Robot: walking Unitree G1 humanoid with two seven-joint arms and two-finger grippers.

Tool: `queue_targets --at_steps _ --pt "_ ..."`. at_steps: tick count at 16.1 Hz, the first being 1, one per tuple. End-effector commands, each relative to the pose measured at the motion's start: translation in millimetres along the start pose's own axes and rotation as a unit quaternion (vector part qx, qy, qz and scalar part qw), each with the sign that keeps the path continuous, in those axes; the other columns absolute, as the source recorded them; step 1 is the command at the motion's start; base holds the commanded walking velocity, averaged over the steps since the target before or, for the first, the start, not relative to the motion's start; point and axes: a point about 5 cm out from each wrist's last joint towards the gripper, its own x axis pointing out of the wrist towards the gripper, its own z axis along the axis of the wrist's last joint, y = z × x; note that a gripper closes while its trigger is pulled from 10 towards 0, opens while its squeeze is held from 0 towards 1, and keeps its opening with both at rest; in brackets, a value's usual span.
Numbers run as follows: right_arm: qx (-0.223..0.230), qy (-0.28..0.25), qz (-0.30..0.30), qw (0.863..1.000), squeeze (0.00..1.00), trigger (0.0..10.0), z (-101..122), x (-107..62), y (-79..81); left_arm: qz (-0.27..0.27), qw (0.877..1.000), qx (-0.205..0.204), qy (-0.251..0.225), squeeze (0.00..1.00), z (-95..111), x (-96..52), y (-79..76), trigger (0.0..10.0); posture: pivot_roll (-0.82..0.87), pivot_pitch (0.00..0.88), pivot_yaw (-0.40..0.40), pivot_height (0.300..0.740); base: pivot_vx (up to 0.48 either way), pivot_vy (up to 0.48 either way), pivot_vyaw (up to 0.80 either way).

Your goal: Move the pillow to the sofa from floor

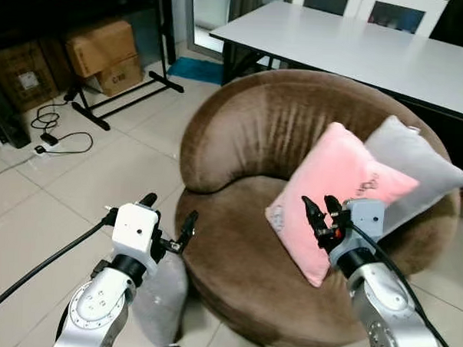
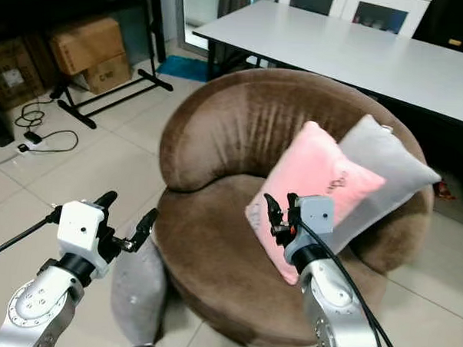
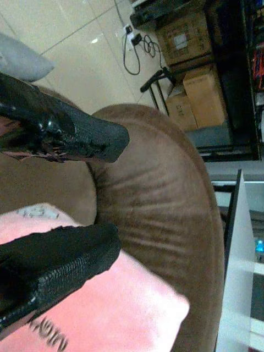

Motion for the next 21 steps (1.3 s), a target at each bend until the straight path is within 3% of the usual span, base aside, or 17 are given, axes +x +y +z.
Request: queue_targets --at_steps 1,3,7,10,12,15,21 --pt "0.002 0.006 0.005 1.0 0.0 10.0 3.1 -1.7 0.2 0.003 1.0 0.006 -0.004 0.0 2.6 -0.5 -0.8 10.0 -0.08 0.0 -0.013 0.74 0.0 0.349 0.8" --pt "-0.013 0.016 0.018 1.0 0.0 10.0 2.6 -2.5 2.9 0.004 1.0 0.007 -0.004 0.0 2.4 -0.8 -0.4 10.0 -0.08 0.0 -0.014 0.74 0.0 0.345 0.8" --pt "0.016 0.055 -0.015 0.998 0.0 10.0 -7.3 -5.0 -1.8 0.011 1.0 0.009 -0.002 0.0 2.1 -2.4 0.7 10.0 -0.06 0.0 -0.026 0.74 0.0 0.346 0.0" --pt "0.016 0.051 -0.016 0.998 0.0 10.0 -5.7 -3.5 0.5 0.014 1.0 0.01 -0.002 0.0 2.5 -3.8 1.7 10.0 -0.06 0.0 -0.028 0.74 0.0 0.346 0.0" --pt "-0.001 0.058 -0.027 0.998 0.0 10.0 -8.7 -3.4 2.0 0.02 1.0 0.008 -0.007 0.0 3.5 -4.3 3.0 10.0 -0.05 0.0 -0.027 0.74 0.0 0.0 0.0" --pt "0.015 0.062 -0.011 0.998 0.0 10.0 -10.9 -4.5 2.9 0.019 1.0 0.01 -0.007 0.0 3.4 -1.6 3.0 10.0 -0.06 0.0 -0.026 0.74 0.0 0.0 0.0" --pt "0.016 0.06 -0.035 0.997 0.0 10.0 -12.2 -2.2 1.1 0.017 1.0 0.009 -0.016 0.0 4.6 -0.4 4.1 10.0 -0.05 0.0 -0.024 0.74 0.196 0.0 0.48"
